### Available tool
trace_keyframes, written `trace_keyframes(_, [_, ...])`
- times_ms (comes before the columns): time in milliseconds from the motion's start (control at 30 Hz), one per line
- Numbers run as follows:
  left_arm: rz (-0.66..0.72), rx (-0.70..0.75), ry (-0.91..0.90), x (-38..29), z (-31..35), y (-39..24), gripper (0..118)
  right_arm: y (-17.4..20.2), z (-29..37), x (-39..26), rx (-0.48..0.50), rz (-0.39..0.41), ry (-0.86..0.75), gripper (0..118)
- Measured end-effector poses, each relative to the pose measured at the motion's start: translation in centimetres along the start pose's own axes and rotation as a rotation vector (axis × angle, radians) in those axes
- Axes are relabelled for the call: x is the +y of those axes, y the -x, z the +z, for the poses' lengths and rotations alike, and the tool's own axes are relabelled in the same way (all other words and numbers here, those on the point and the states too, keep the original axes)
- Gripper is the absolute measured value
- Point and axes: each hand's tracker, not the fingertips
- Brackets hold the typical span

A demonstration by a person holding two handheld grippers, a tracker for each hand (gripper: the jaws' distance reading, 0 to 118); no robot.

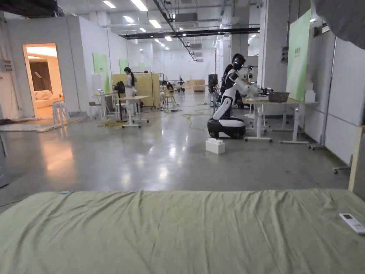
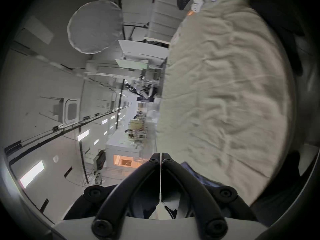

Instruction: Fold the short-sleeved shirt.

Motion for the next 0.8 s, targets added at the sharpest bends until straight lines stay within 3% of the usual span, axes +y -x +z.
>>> trace_keyframes(100, [0.055,0.037,0.0,0.5,0.2,1.8,0,-0.3,0.1,0.1,0.021,-0.029,0.036,1])
trace_keyframes(167, [0.157,0.139,0.013,0.8,0.3,5.1,0,-4.1,0.7,0.2,-0.048,-0.134,0.034,1])
trace_keyframes(200, [0.279,0.185,0.013,0.9,0.6,7.4,0,-6.1,0.8,-0.2,-0.089,-0.217,0.04,1])
trace_keyframes(267, [0.619,0.254,-0.002,0.7,1.8,11.8,0,-9.9,2.0,-0.7,-0.17,-0.484,0.036,1])
trace_keyframes(333, [1.049,0.262,-0.046,-0.7,3.4,14.9,0,-13.0,4.1,-2.9,-0.203,-0.927,-0.02,1])
trace_keyframes(400, [1.364,0.206,-0.122,-3.4,4.8,15.7,0,-13.7,5.4,-5.2,-0.203,-1.297,-0.096,1])
trace_keyframes(467, [1.49,0.142,-0.164,-4.4,4.8,15.3,0,-13.3,5.4,-6.4,-0.105,-1.541,-0.135,1])
trace_keyframes(500, [1.489,0.111,-0.169,-4.4,4.8,15.2,0,-12.8,5.1,-6.3,-0.038,-1.604,-0.054,1])
trace_keyframes(533, [1.458,0.107,-0.176,-4.1,5.0,15.2,0,-13.3,5.1,-5.9,-0.086,-1.492,-0.087,1])
trace_keyframes(567, [1.447,0.106,-0.182,-4.0,5.1,15.1,0,-13.3,5.0,-5.6,-0.073,-1.468,-0.075,1])
trace_keyframes(667, [1.435,0.111,-0.197,-3.4,5.4,15.3,0,-13.5,5.1,-3.9,-0.117,-1.289,-0.126,1])
trace_keyframes(800, [1.457,0.092,-0.185,-3.2,5.1,15.4,0,-13.1,5.1,-3.3,-0.106,-1.322,-0.127,1])
